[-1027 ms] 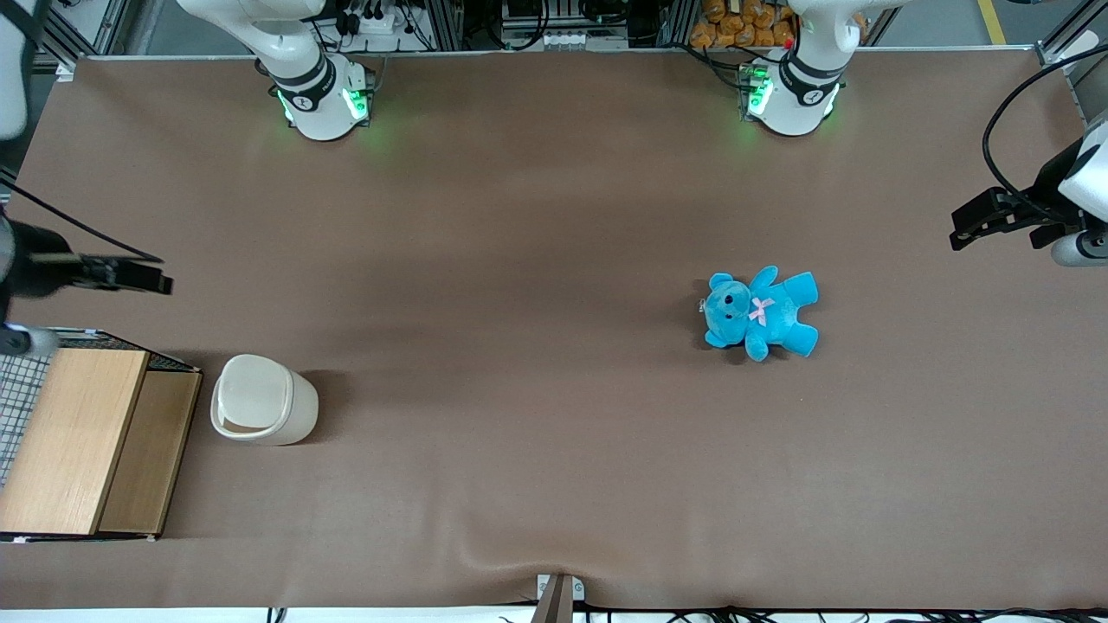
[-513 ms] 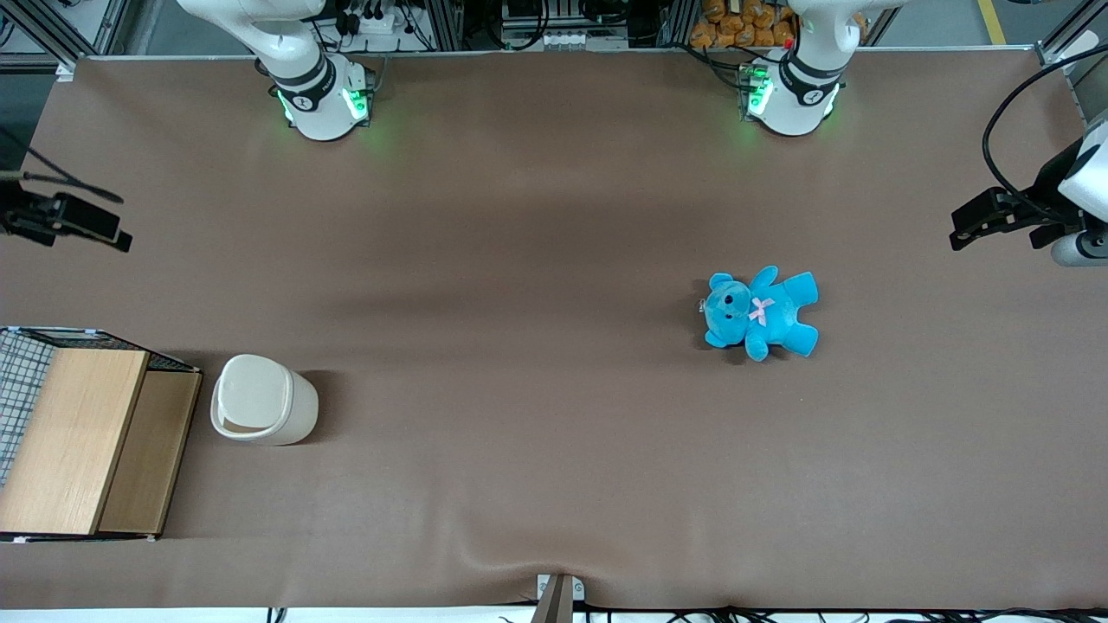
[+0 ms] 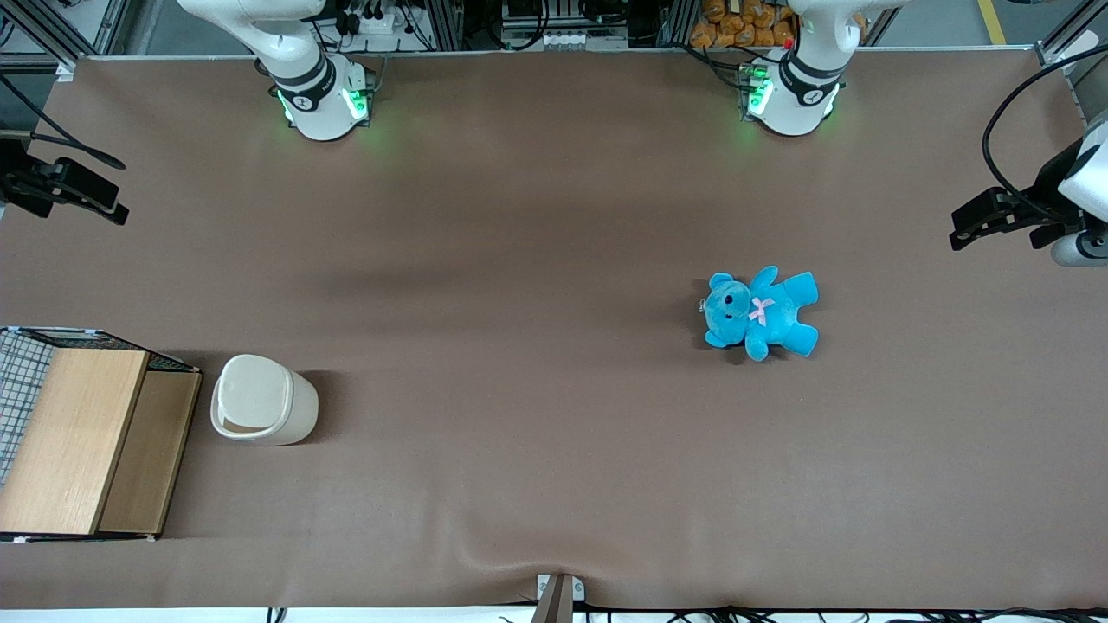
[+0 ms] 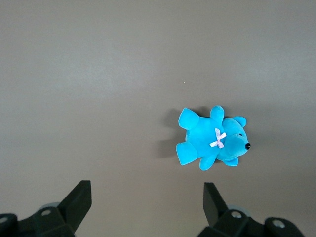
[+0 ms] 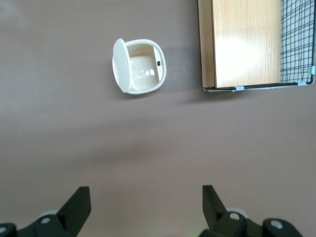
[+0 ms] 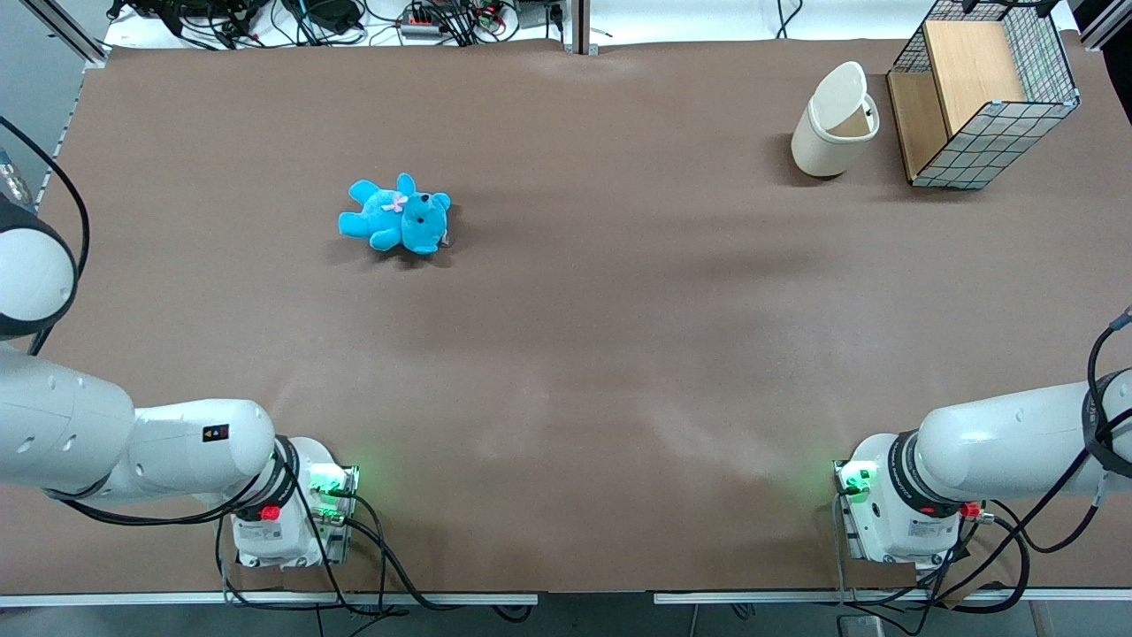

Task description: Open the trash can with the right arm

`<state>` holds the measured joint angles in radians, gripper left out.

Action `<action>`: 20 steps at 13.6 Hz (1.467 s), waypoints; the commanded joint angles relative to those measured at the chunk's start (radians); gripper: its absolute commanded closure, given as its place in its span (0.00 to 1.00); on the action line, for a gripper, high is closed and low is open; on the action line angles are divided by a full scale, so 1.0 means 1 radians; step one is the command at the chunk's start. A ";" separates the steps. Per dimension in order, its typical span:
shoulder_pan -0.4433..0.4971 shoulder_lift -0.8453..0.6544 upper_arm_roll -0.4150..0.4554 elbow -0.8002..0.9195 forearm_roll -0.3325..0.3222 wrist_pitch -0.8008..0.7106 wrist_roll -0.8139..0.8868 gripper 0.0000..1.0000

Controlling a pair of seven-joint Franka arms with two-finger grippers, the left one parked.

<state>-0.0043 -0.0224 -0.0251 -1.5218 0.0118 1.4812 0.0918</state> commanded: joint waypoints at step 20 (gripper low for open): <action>-0.014 0.028 0.011 0.029 -0.062 0.010 -0.072 0.00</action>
<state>-0.0061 -0.0045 -0.0224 -1.5139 -0.0492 1.4959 0.0320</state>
